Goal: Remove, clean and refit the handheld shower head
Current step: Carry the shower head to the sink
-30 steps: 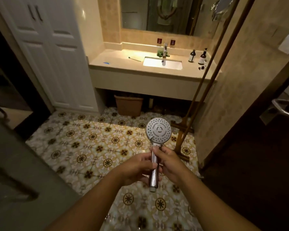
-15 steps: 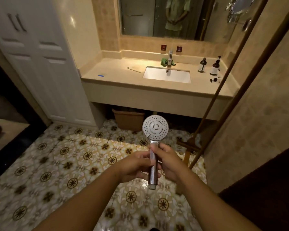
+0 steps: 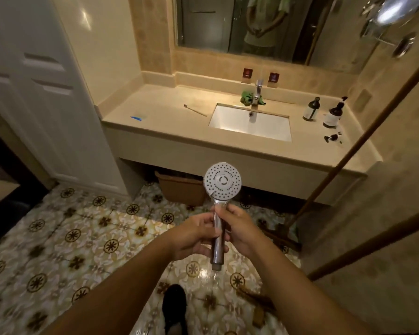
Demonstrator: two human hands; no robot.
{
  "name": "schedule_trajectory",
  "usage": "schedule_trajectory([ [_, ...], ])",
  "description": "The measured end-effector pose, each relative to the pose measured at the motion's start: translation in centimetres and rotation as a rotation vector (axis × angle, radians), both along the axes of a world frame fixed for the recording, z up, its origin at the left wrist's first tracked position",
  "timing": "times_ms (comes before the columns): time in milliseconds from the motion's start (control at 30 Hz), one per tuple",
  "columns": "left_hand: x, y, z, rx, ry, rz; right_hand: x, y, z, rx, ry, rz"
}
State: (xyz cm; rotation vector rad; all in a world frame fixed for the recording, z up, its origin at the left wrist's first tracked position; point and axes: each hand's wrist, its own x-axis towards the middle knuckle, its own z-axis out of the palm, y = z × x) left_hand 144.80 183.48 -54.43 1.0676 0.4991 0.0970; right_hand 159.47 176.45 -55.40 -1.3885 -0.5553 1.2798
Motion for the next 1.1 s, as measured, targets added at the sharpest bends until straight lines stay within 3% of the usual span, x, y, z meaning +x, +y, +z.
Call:
schedule_trajectory([
  [367, 5.5, 21.5, 0.3, 0.061, 0.070, -0.065, 4.8, 19.4, 0.4, -0.050, 0.097, -0.058],
  [667, 11.5, 32.6, -1.2, 0.013, 0.083, -0.047, 10.4, 30.2, -0.9, -0.051, 0.033, -0.075],
  [1100, 24.9, 48.4, -3.2, -0.074, 0.155, 0.021, 25.4, 47.4, -4.2, -0.090, 0.107, 0.012],
])
